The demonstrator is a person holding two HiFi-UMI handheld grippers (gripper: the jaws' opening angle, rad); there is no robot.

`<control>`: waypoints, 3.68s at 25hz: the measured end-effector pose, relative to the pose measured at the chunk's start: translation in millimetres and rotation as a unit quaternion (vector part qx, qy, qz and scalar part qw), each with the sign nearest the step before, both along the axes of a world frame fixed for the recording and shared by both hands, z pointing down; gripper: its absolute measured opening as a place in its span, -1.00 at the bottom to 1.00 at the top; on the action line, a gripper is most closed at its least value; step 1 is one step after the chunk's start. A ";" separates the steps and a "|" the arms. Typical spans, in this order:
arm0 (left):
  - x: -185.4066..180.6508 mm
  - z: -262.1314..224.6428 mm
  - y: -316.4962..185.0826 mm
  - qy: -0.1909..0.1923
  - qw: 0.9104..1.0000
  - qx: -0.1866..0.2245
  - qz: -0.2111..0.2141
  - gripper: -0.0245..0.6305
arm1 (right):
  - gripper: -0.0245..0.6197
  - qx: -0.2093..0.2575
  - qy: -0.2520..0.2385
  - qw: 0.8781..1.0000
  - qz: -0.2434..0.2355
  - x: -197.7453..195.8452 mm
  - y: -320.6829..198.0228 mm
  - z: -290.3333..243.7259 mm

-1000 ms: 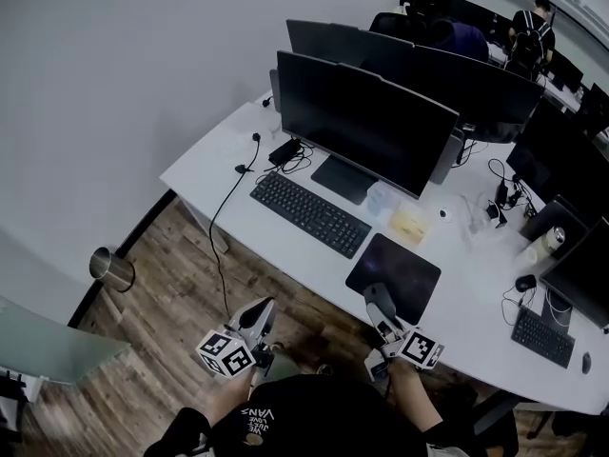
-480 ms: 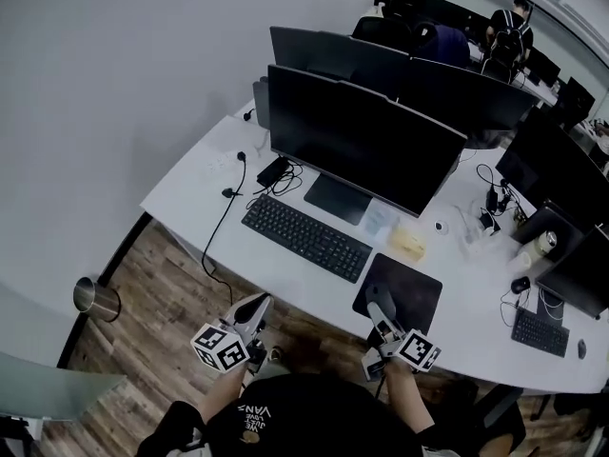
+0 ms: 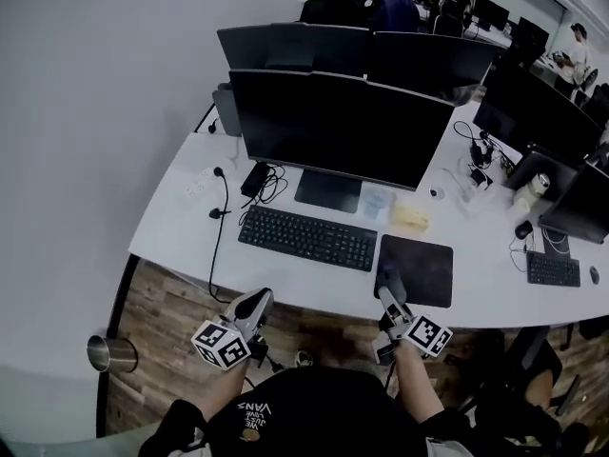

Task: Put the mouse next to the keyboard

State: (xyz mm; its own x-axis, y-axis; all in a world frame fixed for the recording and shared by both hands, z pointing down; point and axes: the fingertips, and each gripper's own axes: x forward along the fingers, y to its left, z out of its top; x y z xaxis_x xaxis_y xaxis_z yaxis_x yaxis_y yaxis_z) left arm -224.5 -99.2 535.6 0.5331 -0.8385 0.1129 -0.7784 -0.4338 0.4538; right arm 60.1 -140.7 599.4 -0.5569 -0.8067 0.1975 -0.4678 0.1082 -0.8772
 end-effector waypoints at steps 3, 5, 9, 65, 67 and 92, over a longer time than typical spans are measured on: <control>-0.4 4.0 -10.5 -0.002 1.000 0.000 0.028 -0.92 | -0.35 -0.012 0.005 0.999 0.033 6.6 3.3 11.9; 1.7 5.8 -17.9 0.001 0.999 -0.002 0.038 -0.92 | -0.35 -0.023 0.011 0.999 0.048 10.3 2.1 21.1; 13.7 12.6 -29.9 0.006 0.999 -0.008 0.054 -0.92 | -0.35 -0.042 0.031 0.997 0.063 20.2 -10.0 42.1; 83.3 59.3 -113.7 -0.014 0.997 -0.065 0.040 -0.92 | -0.06 -0.148 0.291 0.945 -0.026 75.4 -126.0 123.0; 82.4 60.6 -111.9 -0.013 0.997 -0.067 0.039 -0.92 | -0.06 -0.145 0.309 0.939 -0.033 75.5 -122.8 123.3; 44.3 55.4 -45.6 -0.003 0.997 -0.056 0.049 -0.92 | -0.22 -0.034 0.285 0.957 0.033 32.6 -61.0 56.0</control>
State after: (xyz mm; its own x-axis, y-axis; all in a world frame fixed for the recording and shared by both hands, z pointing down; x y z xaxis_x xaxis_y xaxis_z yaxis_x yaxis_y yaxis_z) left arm -180.2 -144.8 591.1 0.6112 -0.7637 0.2075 -0.7377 -0.4549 0.4988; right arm 92.7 -201.8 655.4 -0.2921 -0.8104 0.5078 -0.8762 0.0140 -0.4818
